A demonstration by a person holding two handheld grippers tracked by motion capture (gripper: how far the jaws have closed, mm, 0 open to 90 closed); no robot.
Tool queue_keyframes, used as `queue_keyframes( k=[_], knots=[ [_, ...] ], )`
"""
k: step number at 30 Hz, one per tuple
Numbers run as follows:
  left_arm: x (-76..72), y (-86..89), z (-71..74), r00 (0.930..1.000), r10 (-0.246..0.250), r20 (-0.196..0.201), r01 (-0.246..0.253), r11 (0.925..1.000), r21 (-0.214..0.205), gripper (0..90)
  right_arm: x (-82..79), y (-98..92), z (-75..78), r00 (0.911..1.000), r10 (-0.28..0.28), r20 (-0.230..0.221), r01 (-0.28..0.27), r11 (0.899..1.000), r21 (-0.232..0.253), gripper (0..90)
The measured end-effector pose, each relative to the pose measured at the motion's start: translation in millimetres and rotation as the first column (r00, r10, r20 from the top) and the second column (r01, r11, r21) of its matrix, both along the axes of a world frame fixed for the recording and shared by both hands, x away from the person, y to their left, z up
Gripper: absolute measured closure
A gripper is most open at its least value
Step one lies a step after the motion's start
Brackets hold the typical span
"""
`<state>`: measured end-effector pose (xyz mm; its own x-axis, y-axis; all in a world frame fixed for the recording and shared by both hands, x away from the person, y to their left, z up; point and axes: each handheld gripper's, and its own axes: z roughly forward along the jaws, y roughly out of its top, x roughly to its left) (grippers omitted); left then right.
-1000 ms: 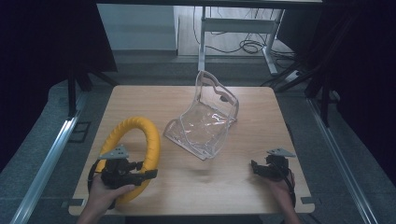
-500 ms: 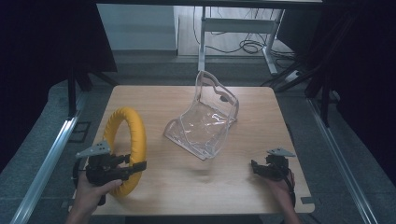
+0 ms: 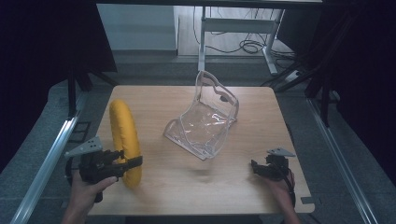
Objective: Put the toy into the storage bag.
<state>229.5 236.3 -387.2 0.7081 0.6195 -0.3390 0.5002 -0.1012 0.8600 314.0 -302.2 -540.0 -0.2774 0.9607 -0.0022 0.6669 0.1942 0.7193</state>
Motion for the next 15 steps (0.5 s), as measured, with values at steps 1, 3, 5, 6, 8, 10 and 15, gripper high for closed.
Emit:
queue_keyframes(
  k=[1, 3, 5, 6, 8, 10, 15],
  knots=[
    [0.2, -0.2, 0.9, 1.0000, -0.001, 0.002, 0.001, 1.0000, -0.002, 48.8, 0.0, 0.0, 0.0, 1.0000, 0.000, 0.000, 0.000, 1.000, 0.000, 13.0],
    [0.7, -1.5, 4.0, 0.9999, -0.003, 0.014, 0.003, 1.0000, -0.006, 48.9, 0.1, -0.1, 0.0, 1.0000, 0.000, 0.000, 0.000, 1.000, -0.001, 13.0],
    [1.0, -3.3, 7.3, 0.9996, -0.003, 0.027, 0.003, 1.0000, -0.005, 48.9, 0.1, 0.0, 0.0, 1.0000, 0.000, 0.000, 0.000, 1.000, 0.000, 13.0],
    [1.2, -3.9, 8.6, 0.9995, -0.003, 0.033, 0.003, 1.0000, -0.004, 48.8, 0.2, 0.0, 0.0, 1.0000, 0.000, 0.000, 0.000, 1.000, 0.000, 13.0],
    [1.9, -6.0, 11.9, 0.9990, 0.000, 0.046, 0.000, 1.0000, -0.006, 48.9, 0.1, 0.1, 0.1, 1.0000, -0.001, -0.001, 0.001, 1.000, 0.001, 13.0],
    [3.4, -7.7, 14.2, 0.9986, -0.002, 0.052, 0.002, 0.9999, -0.012, 48.8, 0.1, 0.1, 0.1, 1.0000, -0.001, -0.002, 0.001, 1.000, 0.001, 13.0],
    [8.0, -12.2, 17.7, 0.9983, -0.003, 0.059, 0.004, 0.9998, -0.022, 48.9, 0.2, 0.1, 0.1, 1.0000, -0.001, -0.002, 0.001, 1.000, 0.002, 13.0]
  ],
)
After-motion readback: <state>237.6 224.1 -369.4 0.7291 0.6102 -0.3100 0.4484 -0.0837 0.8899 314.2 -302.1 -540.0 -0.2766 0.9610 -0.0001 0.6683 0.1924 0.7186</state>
